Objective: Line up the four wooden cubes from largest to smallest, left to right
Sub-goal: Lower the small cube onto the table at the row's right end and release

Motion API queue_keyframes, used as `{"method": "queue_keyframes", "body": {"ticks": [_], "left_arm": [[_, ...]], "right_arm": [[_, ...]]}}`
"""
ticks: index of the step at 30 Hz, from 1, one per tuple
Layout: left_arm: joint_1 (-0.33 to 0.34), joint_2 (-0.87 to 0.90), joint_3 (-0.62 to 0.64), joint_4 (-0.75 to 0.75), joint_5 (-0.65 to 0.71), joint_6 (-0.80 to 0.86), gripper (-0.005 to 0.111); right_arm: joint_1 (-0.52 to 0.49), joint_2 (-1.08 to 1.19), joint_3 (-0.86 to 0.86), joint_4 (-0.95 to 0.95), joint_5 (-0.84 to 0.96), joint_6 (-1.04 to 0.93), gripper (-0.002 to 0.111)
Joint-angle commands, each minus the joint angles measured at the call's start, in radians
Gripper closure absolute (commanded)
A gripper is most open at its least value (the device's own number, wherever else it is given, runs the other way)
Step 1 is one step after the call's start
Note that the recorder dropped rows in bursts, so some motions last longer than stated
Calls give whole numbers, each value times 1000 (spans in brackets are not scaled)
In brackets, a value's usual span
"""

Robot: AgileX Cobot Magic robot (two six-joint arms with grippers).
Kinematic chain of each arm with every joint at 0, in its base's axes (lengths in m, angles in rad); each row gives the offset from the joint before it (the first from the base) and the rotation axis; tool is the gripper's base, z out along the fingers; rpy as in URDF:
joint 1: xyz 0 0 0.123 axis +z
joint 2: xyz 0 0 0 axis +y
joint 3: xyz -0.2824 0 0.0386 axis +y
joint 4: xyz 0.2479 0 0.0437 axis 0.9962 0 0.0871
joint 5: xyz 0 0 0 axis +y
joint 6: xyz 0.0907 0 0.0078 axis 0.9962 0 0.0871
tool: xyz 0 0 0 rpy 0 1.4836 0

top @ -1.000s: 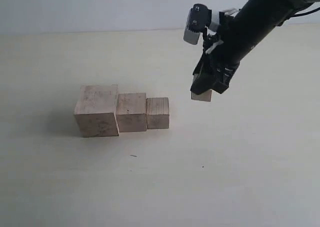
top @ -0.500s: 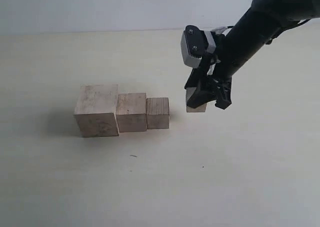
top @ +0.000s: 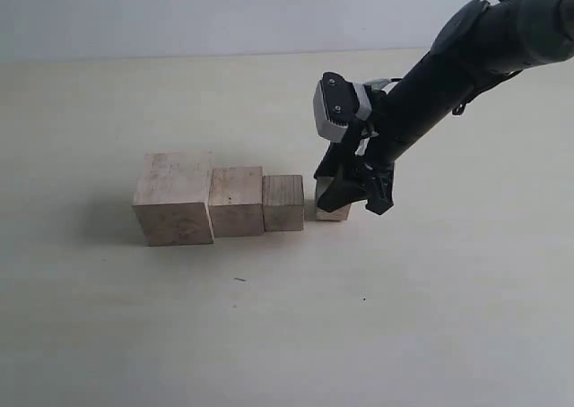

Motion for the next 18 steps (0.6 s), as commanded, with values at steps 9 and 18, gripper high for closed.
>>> {"method": "queue_keyframes", "body": {"ticks": [9,18], "left_arm": [[-7,-6,0,-2,-3,0,107],[-7,-6,0,-2,-3,0,107]], "right_arm": [[0,6,4,18,14,-9,108],[0,10,4,22,20,-9,98]]}}
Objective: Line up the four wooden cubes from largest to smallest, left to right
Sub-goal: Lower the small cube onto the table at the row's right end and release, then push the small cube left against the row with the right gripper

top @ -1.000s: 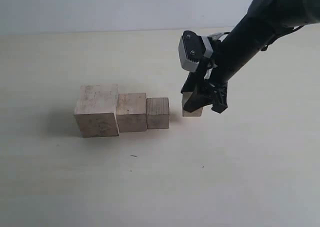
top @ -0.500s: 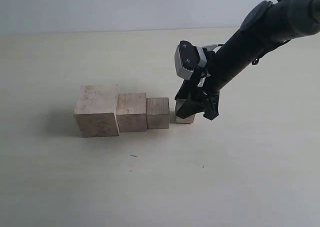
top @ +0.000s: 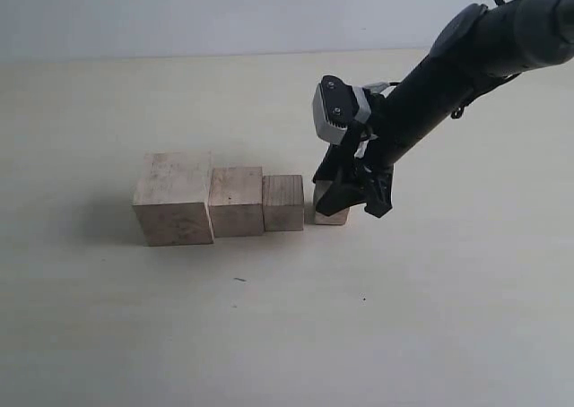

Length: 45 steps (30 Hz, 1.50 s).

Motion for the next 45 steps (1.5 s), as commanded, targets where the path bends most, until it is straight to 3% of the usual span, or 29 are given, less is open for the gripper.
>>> {"method": "queue_keyframes", "body": {"ticks": [1,5,13,20,31,36,39,45], "left_arm": [[-7,-6,0,-2,-3,0,107],[-7,-6,0,-2,-3,0,107],[-7,-6,0,-2,-3,0,107],[-7,-6,0,-2,-3,0,107],[-7,-6,0,-2,-3,0,107],[-7,-6,0,-2,-3,0,107],[-7,-6,0,-2,-3,0,107],[-7,-6,0,-2,-3,0,107]], "right_arm": [[0,-1,4,13,5,-7,95],[0,-1,4,14,2,-7,86],[0,-1,4,77,2,-7,57],[0,-1,4,77,2,-1,49],[0,-67,4,15,4,180,50],[0,-150,4,-14,0,353,51],[0,-185,4,-96,-24,487,61],[0,-172,4,-312,-25,940,93]]}}
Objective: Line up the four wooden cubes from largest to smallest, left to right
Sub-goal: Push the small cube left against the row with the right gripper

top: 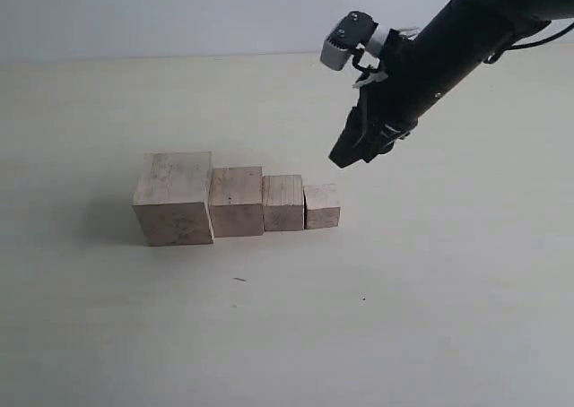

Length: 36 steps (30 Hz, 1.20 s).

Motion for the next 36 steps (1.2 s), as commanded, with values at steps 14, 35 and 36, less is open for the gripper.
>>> {"method": "queue_keyframes", "body": {"ticks": [14,35,36], "left_arm": [[-7,-6,0,-2,-3,0,107],[-7,-6,0,-2,-3,0,107],[-7,-6,0,-2,-3,0,107]], "right_arm": [[7,95,4,-156,3,793,108],[59,139,4,-170,-57,871,108],[59,141,4,-161,-57,863,108]]}}
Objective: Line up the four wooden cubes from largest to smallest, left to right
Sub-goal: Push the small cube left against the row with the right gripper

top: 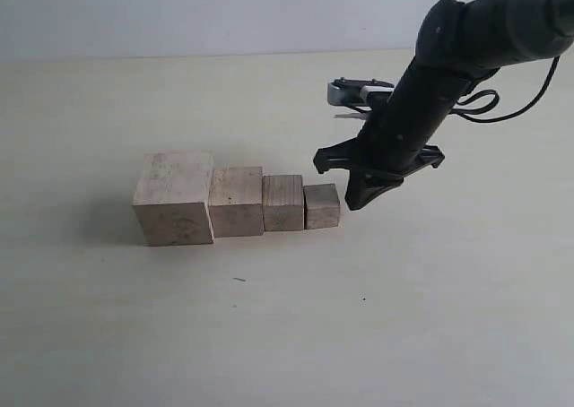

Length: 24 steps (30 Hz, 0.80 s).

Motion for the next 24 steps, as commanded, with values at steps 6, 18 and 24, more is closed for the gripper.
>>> {"method": "queue_keyframes", "body": {"ticks": [6,18,24], "left_arm": [[-7,-6,0,-2,-3,0,107],[-7,-6,0,-2,-3,0,107],[-7,-6,0,-2,-3,0,107]], "right_arm": [[2,11,4,64,0,-59,108],[2,11,4,144,19,-156,108],[2,10,4,122,19,-151,108]]}}
